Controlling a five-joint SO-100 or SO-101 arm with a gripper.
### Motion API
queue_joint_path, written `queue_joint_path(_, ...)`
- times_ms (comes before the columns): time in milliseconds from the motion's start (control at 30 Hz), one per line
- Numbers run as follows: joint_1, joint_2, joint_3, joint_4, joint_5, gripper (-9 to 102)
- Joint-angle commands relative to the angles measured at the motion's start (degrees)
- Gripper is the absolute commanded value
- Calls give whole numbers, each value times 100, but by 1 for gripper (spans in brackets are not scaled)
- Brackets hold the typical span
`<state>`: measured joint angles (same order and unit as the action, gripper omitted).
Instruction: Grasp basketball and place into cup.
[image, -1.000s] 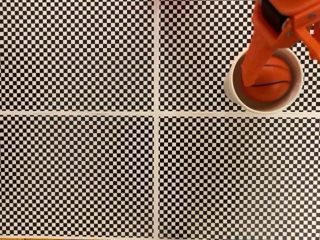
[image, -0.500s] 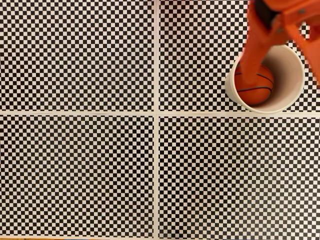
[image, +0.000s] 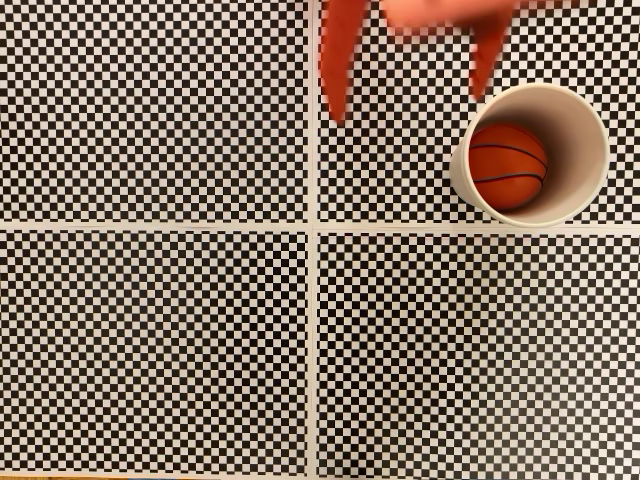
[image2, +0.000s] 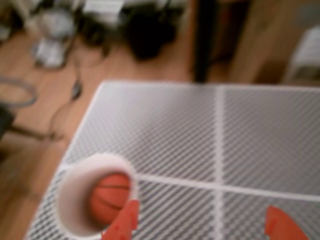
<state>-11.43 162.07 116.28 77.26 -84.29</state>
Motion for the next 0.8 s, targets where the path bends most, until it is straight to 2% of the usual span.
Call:
queue_joint_path(0,431,686,369,88,-176,32)
queue_joint_path(267,1696,2514,1477,114,-589,29)
queue_joint_path(467,2232,2637,1731,-167,-624,26)
queue_joint_path(767,2224,2628,2092,-686,-466,23)
